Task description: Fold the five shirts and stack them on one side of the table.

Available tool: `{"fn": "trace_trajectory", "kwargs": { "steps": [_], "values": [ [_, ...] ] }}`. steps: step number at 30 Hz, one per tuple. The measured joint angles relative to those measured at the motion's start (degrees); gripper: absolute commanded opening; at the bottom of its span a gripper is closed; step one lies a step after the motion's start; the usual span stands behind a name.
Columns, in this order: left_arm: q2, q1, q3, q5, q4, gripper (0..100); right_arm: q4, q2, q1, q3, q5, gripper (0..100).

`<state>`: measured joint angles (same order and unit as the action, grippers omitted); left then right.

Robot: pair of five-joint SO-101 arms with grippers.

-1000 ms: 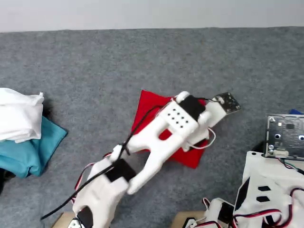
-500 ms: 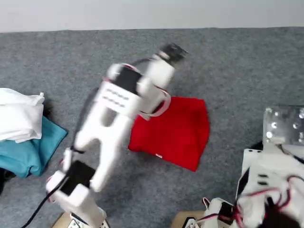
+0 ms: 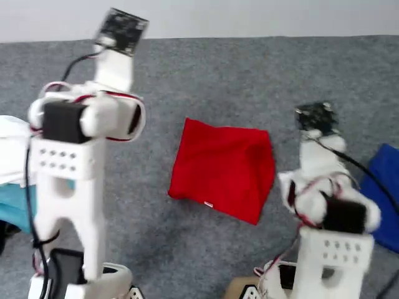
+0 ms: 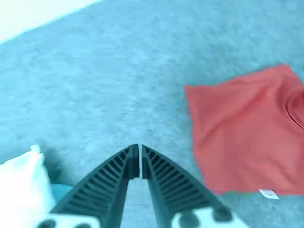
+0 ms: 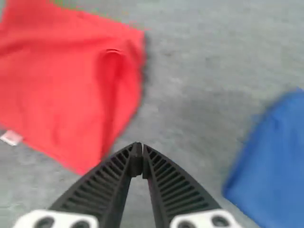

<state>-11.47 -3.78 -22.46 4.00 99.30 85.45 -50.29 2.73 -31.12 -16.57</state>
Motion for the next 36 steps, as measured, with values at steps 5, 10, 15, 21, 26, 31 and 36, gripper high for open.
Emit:
{"fn": "trace_trajectory", "kwargs": {
  "steps": [5, 10, 15, 21, 26, 31, 36],
  "values": [
    [-3.52, 10.02, 0.00, 0.00, 0.09, 2, -1.93, 11.96, -7.47, 5.36, 5.27, 0.9],
    [-5.10, 20.66, 0.44, 0.00, 0.09, 2, -2.11, 27.78, -13.10, 14.15, 15.65, 0.9],
    [-5.19, 27.87, 3.87, 2.29, 0.09, 2, -2.11, 42.37, -15.65, 25.23, 21.54, 7.3],
    [-5.19, 32.35, 4.22, 2.81, 0.09, 2, -2.11, 54.33, -15.38, 33.49, 24.44, 10.4],
    [-5.19, 32.53, 4.22, 2.81, 0.09, 2, -2.64, 58.02, -15.56, 35.25, 25.14, 10.5],
    [-5.19, 32.53, 8.70, 2.81, 0.18, 2, -4.40, 62.33, -15.47, 35.34, 27.52, 10.6],
    [-5.19, 32.53, 10.46, 2.81, 0.18, 2, -4.75, 65.85, -15.38, 35.43, 27.69, 10.6]
  ]
}}
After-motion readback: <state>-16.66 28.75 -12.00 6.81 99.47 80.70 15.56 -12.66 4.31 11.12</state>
